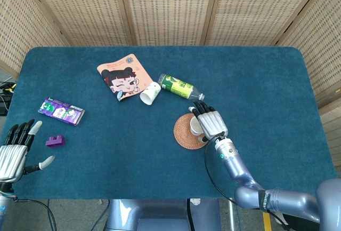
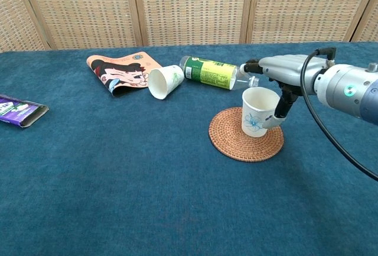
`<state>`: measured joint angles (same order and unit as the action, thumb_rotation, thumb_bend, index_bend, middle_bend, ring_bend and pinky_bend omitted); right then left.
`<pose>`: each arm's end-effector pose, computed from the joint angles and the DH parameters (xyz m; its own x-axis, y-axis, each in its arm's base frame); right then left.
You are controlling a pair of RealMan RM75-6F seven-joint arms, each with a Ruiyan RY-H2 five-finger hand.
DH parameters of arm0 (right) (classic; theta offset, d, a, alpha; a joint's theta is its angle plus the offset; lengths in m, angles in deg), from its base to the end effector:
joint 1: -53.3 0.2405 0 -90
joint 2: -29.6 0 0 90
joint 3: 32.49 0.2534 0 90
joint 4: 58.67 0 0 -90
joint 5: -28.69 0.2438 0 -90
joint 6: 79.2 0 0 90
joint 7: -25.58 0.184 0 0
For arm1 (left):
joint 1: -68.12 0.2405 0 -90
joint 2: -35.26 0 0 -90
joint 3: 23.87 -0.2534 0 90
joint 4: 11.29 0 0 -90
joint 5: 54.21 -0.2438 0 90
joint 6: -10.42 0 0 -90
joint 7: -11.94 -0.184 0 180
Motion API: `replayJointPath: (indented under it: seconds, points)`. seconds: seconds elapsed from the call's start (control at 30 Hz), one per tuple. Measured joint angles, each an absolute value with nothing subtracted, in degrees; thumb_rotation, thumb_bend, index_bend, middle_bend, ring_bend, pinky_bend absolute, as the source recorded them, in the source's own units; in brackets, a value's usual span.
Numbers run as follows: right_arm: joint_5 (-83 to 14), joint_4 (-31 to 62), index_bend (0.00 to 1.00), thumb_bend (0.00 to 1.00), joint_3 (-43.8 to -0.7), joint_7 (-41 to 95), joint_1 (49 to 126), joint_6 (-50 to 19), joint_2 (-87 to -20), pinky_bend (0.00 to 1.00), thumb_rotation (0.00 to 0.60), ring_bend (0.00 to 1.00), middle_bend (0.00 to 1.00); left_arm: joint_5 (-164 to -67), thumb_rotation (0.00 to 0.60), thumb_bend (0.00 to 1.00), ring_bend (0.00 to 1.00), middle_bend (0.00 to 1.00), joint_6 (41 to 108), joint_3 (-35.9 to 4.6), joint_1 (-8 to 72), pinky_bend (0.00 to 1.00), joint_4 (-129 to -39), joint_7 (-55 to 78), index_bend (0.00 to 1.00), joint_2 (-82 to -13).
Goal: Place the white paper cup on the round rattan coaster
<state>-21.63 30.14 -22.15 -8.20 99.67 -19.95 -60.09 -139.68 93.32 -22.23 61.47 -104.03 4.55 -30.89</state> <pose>-0.1202 -0.3869 -0.0660 0.5146 -0.2477 0.8209 -0.8444 -0.3124 0.4351 -0.3148 0.2276 0.1044 0.4753 0.0493 0.8784 0.8798 -0.0374 -0.4739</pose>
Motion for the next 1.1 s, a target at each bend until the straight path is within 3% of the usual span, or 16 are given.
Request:
replayJointPath:
  seconds: [0.53, 0.8, 1.1]
  points:
    - [-27.5, 39.5, 0.05, 0.03, -25.1, -10.3, 92.7, -8.6, -48.6, 0.16, 0.600, 0.00, 0.00, -139.6, 0.000, 0.06, 0.00, 0.00, 93.6, -22.2, 61.6, 0.00, -104.4, 4.5, 0.00, -30.6]
    - [-38.8, 41.3, 0.04, 0.03, -30.1, -3.2, 85.0, -1.4, -44.2, 0.00, 0.600, 0.00, 0.00, -139.5, 0.000, 0.06, 0.00, 0.00, 93.8, -22.2, 61.7, 0.00, -104.5, 3.3, 0.00, -30.8]
    - [-53.0, 35.4, 0.03, 0.03, -36.2, 5.4, 74.2, 10.2, -44.4, 0.00, 0.600, 0.00, 0.00, -139.5, 0.000, 0.06, 0.00, 0.00, 94.6, -22.0, 61.9, 0.00, -104.2, 2.6, 0.00, -31.1]
